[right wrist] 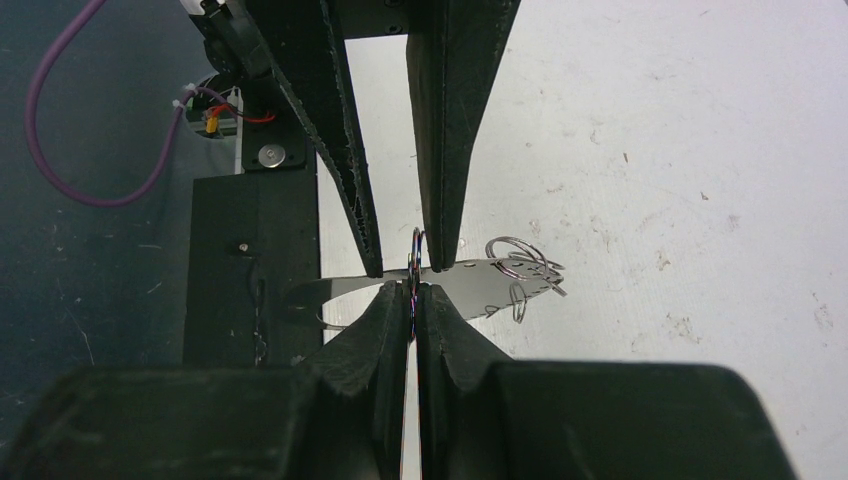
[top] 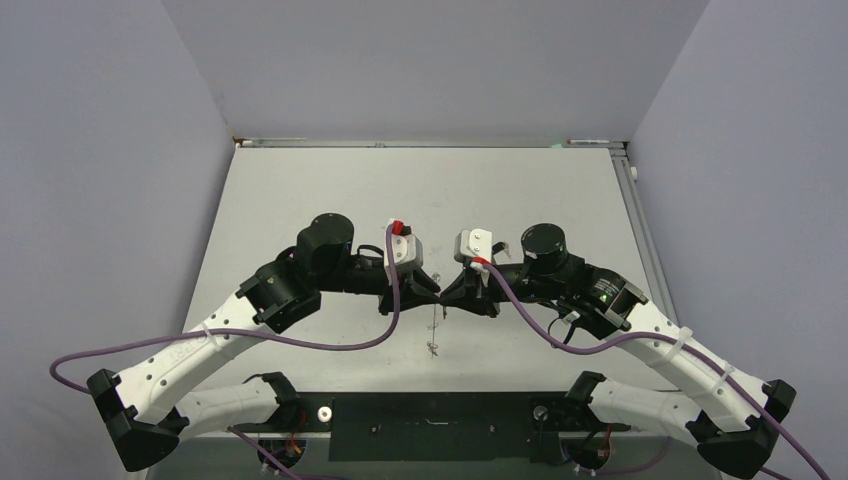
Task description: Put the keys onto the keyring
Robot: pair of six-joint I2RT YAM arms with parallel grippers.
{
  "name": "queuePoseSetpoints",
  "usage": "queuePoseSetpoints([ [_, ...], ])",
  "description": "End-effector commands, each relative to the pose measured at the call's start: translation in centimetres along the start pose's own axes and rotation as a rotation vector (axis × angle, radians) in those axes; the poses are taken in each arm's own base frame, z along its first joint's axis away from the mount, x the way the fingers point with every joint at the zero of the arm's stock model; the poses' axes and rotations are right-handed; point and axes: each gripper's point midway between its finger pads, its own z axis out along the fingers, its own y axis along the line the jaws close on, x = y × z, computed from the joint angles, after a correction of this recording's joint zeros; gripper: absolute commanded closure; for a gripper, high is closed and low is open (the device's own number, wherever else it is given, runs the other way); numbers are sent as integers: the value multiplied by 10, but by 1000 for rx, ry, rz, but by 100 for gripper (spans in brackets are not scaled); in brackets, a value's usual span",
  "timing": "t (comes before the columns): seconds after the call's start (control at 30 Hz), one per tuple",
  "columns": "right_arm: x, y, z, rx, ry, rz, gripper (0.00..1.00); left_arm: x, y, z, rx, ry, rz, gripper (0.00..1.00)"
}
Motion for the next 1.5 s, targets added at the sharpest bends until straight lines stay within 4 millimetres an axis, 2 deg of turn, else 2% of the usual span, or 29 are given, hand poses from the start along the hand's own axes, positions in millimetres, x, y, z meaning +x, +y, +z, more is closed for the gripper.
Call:
queuePoseSetpoints([
  [0.0, -39, 5, -12, -5, -108, -79, 95, -14, -5, 0, 28, -33, 27, 80],
  [0.33, -40, 6, -12, -8, -115, -78, 95, -8, -4, 3, 33, -15, 14, 81],
  [0.63, -40, 6, -12, -7, -118, -76, 95, -6, -3, 4, 34, -5, 6, 92],
  [0.9, -41, 7, -13, -3, -121, -77, 95, -8, -5, 3, 42, -10, 7, 87],
  [1.13, -41, 6, -13, -6, -124, -79, 95, -8, -9, 5, 68, -18, -5, 92],
  [1.27, -42, 7, -13, -8, -132, -82, 95, -9, -8, 7, 67, -28, -8, 100],
  [1.4, -45, 7, -15, 1, -147, -85, 95, -10, -8, 8, 66, -54, -19, 100],
  [1.43, -46, 6, -16, 11, -150, -84, 94, -10, -8, 8, 64, -61, -21, 100],
  [1.47, -46, 5, -17, 23, -153, -81, 89, -11, -8, 8, 65, -70, -21, 100],
])
